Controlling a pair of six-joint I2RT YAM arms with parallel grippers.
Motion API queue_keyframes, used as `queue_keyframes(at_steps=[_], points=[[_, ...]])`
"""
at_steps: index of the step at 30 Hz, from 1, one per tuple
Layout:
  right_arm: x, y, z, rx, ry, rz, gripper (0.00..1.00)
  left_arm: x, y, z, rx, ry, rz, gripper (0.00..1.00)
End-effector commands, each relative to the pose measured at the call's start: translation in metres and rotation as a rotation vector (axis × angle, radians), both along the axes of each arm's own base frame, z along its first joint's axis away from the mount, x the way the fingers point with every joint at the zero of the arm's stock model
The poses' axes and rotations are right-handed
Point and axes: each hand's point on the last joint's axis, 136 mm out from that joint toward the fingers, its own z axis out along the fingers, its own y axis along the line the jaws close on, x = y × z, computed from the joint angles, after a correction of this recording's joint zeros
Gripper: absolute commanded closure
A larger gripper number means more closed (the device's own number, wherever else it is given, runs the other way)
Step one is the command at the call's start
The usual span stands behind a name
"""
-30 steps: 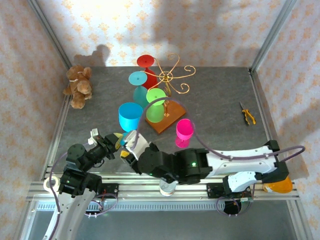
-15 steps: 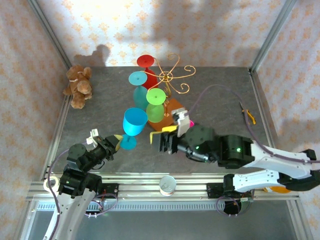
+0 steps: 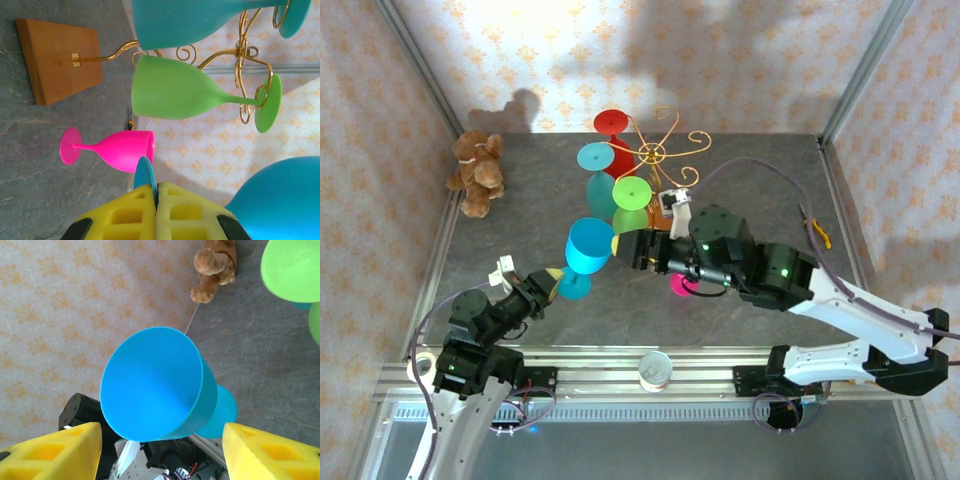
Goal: Take the wine glass off the wine glass rack
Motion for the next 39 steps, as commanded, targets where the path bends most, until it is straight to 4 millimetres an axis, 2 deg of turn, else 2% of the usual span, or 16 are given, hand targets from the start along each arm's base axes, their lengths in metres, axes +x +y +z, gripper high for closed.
queue_keyframes(at_steps=[1,4,14,23,25,28,30,37,38,39], points=[[-0.007,0.007,0.012,0.039,0.045,0.064,0.35,-0.006,0.000,0.017,0.015,-0.063,-0.012,1.00],[-0.005,0.018,0.005,0.025,0.069,0.083,0.36,-0.007,0.000,0.018,0.014,-0.067,-0.014,1.00],[0.004,0.027,-0.017,-0.031,0.103,0.068,0.41,-0.007,0.000,0.023,0.010,-0.081,-0.013,1.00],[0.003,0.040,-0.032,-0.053,0.142,0.107,0.65,-0.006,0.000,0.023,0.001,-0.077,-0.014,1.00],[0.003,0.040,-0.033,-0.062,0.142,0.108,0.72,-0.007,0.000,0.022,0.004,-0.076,-0.012,1.00],[0.004,0.038,-0.036,-0.072,0.143,0.105,0.91,-0.006,0.001,0.021,0.006,-0.070,-0.008,1.00],[0.003,0.037,-0.037,-0.076,0.142,0.106,1.00,-0.006,0.001,0.021,0.005,-0.067,-0.005,1.00],[0.002,0.030,-0.044,-0.097,0.156,0.093,1.00,-0.008,0.006,0.021,0.056,-0.063,0.022,1.00],[0.002,0.028,-0.045,-0.101,0.158,0.086,1.00,-0.007,0.006,0.019,0.059,-0.054,0.020,0.99],[0.002,0.027,-0.047,-0.104,0.158,0.081,1.00,-0.007,0.006,0.018,0.060,-0.048,0.017,0.94]])
